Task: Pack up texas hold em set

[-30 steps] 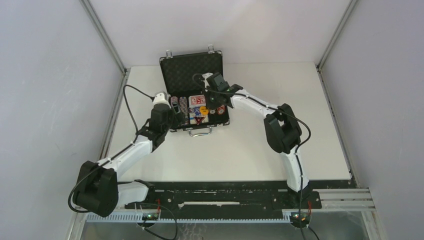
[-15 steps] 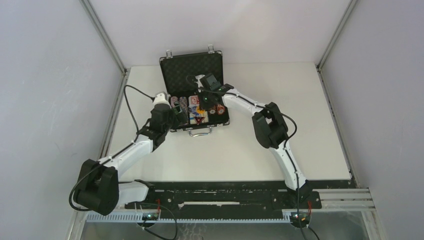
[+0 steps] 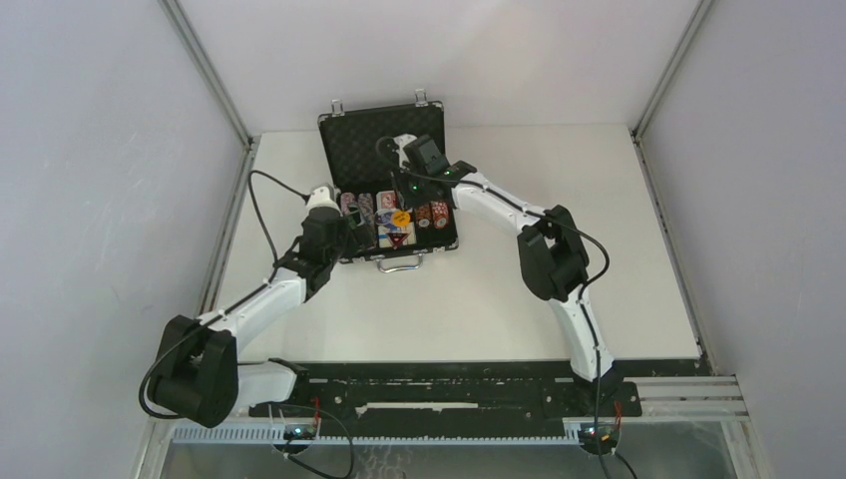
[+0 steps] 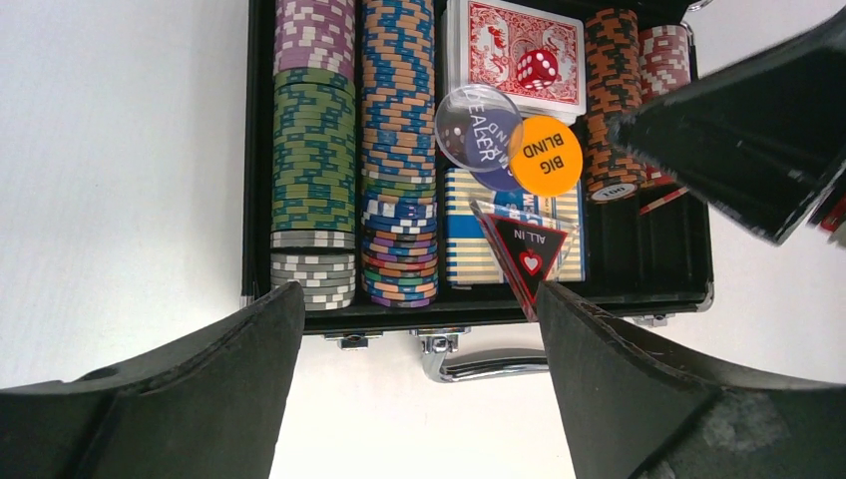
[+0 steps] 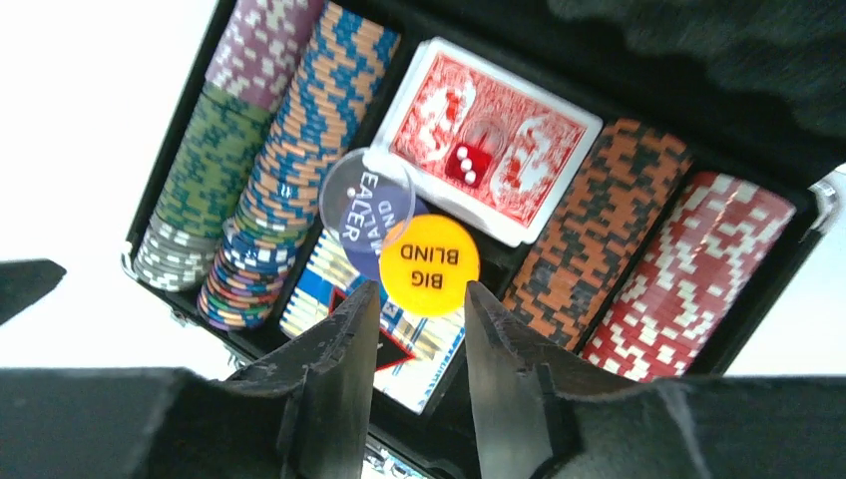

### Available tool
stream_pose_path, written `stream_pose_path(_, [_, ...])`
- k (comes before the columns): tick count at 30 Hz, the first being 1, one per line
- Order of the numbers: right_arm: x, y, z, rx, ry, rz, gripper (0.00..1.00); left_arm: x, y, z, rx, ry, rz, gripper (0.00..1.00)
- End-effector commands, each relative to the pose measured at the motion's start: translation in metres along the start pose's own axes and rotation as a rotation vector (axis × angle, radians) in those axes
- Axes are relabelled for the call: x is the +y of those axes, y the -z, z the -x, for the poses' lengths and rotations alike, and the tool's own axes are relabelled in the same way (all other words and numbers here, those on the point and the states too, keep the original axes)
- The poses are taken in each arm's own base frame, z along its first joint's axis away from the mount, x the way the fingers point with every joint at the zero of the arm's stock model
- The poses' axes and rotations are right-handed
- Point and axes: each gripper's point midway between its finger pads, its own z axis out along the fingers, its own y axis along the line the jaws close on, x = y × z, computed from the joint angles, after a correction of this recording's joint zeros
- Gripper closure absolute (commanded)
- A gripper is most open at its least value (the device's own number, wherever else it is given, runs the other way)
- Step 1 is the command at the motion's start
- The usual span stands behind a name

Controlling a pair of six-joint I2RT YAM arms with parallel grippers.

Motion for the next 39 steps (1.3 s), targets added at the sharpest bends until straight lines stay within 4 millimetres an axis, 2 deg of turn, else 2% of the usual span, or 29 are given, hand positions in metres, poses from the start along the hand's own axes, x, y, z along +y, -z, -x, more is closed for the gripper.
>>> stream_pose_path(1, [-0.006,0.011,0.047,-0.126,0.030,-0.048,0.52,-0.013,0.001,0.012,-0.029,0.036,-0.043,0.09])
stream_pose_path(3, [-0.012,0.002,0.045,-0.117,0.032,-0.083,0.52,-0.012,0.001,0.012,-0.031,0.037,-0.039,0.08])
stream_pose_path(6, [-0.021,0.005,0.058,-0.200,0.012,-0.143,0.60,-0.007,0.001,0.014,-0.061,0.018,-0.027,0.05])
stream_pose_path(9, [-0.025,0.033,0.082,-0.336,-0.018,-0.140,0.76,-0.004,0.001,0.022,-0.115,-0.006,-0.020,0.02])
stream_pose_path(11, [-0.034,0.059,0.098,-0.413,-0.025,-0.168,0.94,-0.005,0.002,0.029,-0.147,-0.005,-0.024,0.01])
stream_pose_path(13, [-0.050,0.079,0.112,-0.471,-0.024,-0.220,1.00,-0.008,0.004,0.042,-0.191,0.005,-0.026,0.01])
stream_pose_path(15, [-0.070,0.093,0.124,-0.508,-0.029,-0.272,0.98,-0.007,0.004,0.060,-0.251,0.038,0.005,0.04])
stream_pose_path(16, [-0.081,0.098,0.129,-0.517,-0.040,-0.293,0.93,-0.006,0.002,0.070,-0.276,0.052,0.030,0.05])
stream_pose_path(19, [-0.109,0.104,0.141,-0.545,-0.065,-0.321,0.65,-0.011,-0.006,0.104,-0.343,0.063,0.063,0.05])
stream_pose_path(20, [-0.119,0.104,0.146,-0.558,-0.067,-0.335,0.59,-0.014,-0.009,0.113,-0.355,0.055,0.068,0.05])
stream_pose_path(22, [-0.134,0.101,0.153,-0.568,-0.059,-0.358,0.55,-0.021,-0.012,0.138,-0.387,0.048,0.085,0.05])
stream_pose_path(24, [-0.144,0.096,0.162,-0.582,-0.042,-0.371,0.54,-0.022,-0.014,0.149,-0.394,0.042,0.102,0.05])
stream_pose_path(27, [-0.154,0.081,0.170,-0.588,-0.031,-0.360,0.54,-0.021,-0.014,0.155,-0.412,0.053,0.103,0.05])
stream_pose_path(31, [-0.153,0.071,0.181,-0.610,-0.022,-0.330,0.54,-0.014,-0.016,0.147,-0.410,0.059,0.109,0.05])
stream_pose_path(35, [-0.149,0.069,0.179,-0.604,-0.013,-0.319,0.54,-0.005,-0.022,0.135,-0.386,0.051,0.135,0.05])
stream_pose_path(39, [-0.148,0.071,0.172,-0.610,0.000,-0.320,0.50,-0.002,-0.028,0.129,-0.368,0.059,0.131,0.05])
